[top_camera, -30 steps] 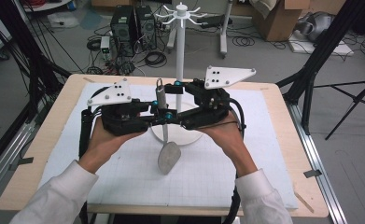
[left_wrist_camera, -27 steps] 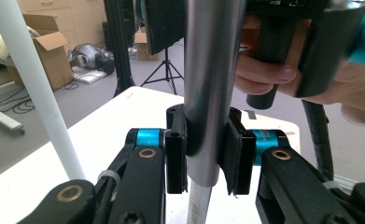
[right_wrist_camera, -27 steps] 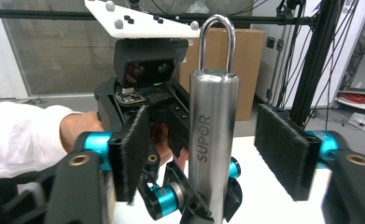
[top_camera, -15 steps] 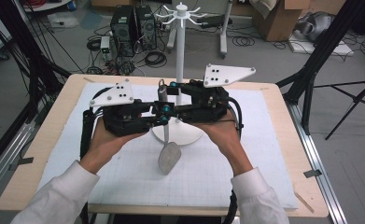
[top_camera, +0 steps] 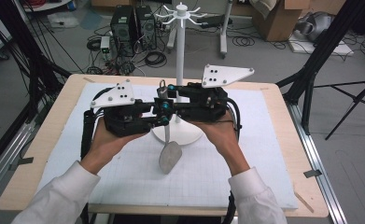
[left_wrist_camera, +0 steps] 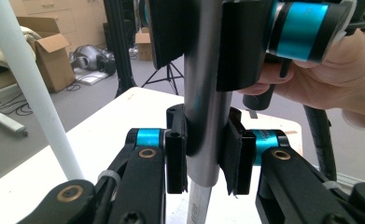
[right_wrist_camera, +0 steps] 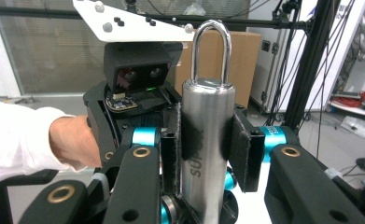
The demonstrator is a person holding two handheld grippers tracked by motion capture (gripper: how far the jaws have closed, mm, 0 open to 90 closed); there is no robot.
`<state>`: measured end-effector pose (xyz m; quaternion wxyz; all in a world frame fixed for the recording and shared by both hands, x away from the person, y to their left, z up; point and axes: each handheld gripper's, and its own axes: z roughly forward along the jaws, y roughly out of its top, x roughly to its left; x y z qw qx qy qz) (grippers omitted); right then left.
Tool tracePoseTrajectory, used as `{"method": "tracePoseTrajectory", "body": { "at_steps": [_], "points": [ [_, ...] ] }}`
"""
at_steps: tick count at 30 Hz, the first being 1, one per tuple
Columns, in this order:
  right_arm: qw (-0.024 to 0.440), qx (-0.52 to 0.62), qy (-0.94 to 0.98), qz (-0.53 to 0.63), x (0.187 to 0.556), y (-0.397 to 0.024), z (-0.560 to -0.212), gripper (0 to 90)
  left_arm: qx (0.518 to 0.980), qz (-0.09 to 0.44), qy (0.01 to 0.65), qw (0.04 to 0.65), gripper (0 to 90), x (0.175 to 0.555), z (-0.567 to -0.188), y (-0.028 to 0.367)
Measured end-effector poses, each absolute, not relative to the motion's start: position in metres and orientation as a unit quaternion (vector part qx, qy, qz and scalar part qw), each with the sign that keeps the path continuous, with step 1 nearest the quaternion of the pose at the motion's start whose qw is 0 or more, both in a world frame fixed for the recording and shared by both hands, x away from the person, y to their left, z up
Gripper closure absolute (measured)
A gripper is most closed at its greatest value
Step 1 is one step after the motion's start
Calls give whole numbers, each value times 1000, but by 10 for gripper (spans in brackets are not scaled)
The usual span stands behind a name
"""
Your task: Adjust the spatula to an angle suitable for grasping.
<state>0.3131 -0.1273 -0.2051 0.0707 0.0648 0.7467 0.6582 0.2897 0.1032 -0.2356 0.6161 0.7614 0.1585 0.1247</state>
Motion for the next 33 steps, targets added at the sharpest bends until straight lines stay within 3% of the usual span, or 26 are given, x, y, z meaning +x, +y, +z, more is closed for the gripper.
{"method": "tracePoseTrajectory", "body": {
  "at_steps": [13,21,24,27,31,32,33],
  "points": [
    [69,77,756,646,312,-122,-201,699,760,130,152,619,707,290,-236,108],
    [76,84,754,647,315,-125,-200,700,761,137,144,618,430,293,-240,119],
    [78,84,753,648,315,-128,-200,700,760,143,139,618,373,294,-242,126],
    [81,90,750,651,315,-134,-199,700,757,149,154,618,194,296,-245,138],
    [83,91,748,652,315,-138,-198,700,756,158,163,614,107,296,-249,149],
    [86,94,747,653,315,-142,-198,700,755,156,163,615,29,296,-251,151],
    [86,98,747,652,315,-144,-198,700,757,156,169,612,17,298,-254,159]
  ]
}}
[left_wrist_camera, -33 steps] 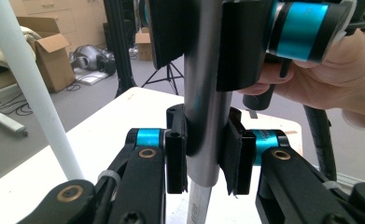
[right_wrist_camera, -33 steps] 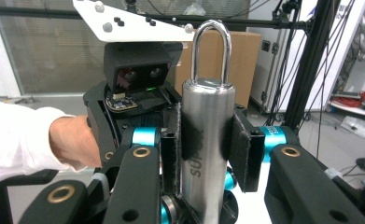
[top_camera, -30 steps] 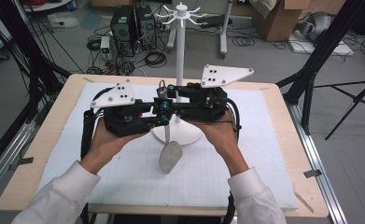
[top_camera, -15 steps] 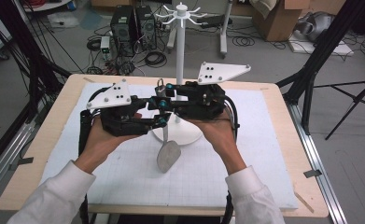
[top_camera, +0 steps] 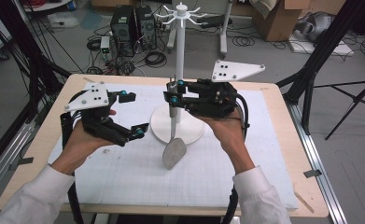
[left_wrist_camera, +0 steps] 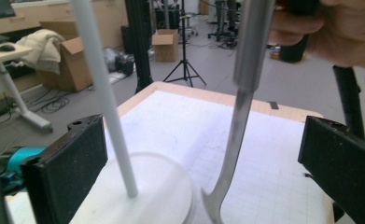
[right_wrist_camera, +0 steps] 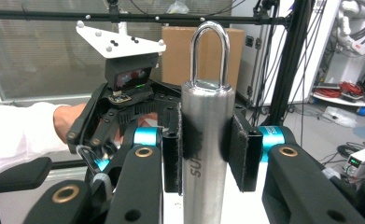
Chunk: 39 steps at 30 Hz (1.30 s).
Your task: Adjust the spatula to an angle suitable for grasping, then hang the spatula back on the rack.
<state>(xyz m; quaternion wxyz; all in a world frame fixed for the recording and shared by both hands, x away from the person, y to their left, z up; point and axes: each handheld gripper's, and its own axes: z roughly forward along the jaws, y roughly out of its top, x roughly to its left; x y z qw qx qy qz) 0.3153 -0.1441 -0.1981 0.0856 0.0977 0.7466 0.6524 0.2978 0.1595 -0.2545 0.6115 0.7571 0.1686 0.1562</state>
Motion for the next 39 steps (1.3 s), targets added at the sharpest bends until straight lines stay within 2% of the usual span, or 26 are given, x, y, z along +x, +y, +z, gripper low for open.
{"method": "tracePoseTrajectory", "body": {
  "at_steps": [15,31,39],
  "points": [
    [100,116,744,650,313,-169,-198,700,751,176,199,604,17,293,-288,213],
    [107,123,746,645,316,-174,-196,700,748,176,206,606,17,291,-296,225],
    [111,129,750,639,325,-179,-190,700,751,172,209,602,17,291,-317,231]
  ]
}}
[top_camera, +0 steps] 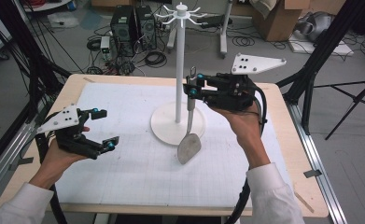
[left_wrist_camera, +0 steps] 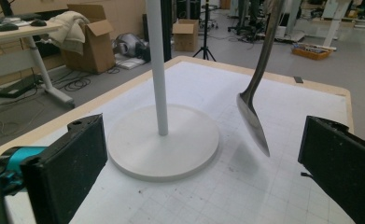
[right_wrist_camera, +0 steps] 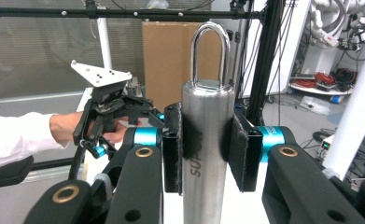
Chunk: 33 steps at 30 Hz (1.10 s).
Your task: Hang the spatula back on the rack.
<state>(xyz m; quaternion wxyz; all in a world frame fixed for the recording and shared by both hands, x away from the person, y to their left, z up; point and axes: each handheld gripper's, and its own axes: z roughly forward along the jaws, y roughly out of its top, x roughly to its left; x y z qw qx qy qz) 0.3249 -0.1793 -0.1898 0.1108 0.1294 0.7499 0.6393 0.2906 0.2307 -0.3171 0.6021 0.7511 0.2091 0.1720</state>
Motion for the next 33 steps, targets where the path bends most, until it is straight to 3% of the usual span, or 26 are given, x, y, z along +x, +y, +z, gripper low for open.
{"method": "tracePoseTrajectory", "body": {
  "at_steps": [13,33],
  "points": [
    [110,143,772,610,349,-194,-180,701,745,157,220,610,17,287,-352,256],
    [119,167,776,596,378,-203,-157,702,751,144,231,602,17,292,-385,264]
  ]
}}
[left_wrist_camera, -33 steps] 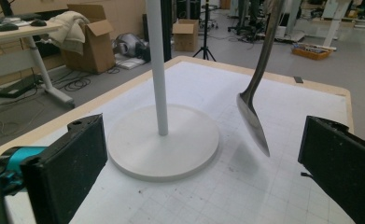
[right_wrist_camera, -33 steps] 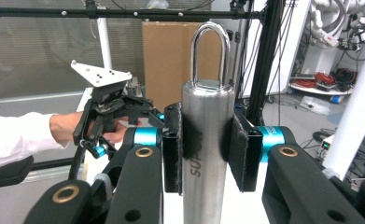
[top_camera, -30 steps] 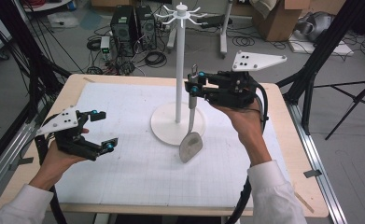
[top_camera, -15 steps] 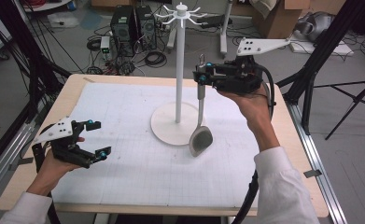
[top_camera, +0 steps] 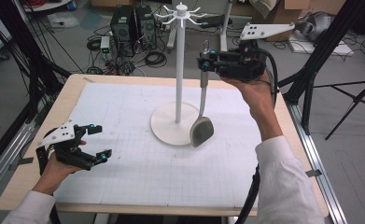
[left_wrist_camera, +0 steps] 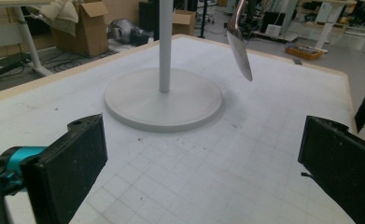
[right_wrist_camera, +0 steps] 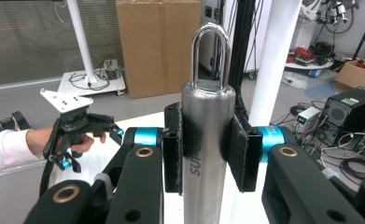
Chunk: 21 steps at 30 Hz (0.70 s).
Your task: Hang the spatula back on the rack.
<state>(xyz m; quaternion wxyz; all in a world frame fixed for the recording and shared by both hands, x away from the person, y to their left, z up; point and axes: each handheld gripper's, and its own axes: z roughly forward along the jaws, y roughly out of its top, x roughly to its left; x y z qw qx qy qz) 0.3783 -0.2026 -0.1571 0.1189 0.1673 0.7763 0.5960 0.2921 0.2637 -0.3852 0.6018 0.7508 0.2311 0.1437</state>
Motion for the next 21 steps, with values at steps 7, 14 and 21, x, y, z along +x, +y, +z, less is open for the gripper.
{"method": "tracePoseTrajectory", "body": {
  "at_steps": [7,14,21],
  "points": [
    [124,169,776,594,390,-203,-150,702,745,144,242,604,17,292,-390,267],
    [123,169,781,589,405,-199,-141,702,750,145,243,598,17,293,-391,265],
    [120,170,785,584,412,-195,-137,703,747,150,244,600,17,292,-388,267]
  ]
}}
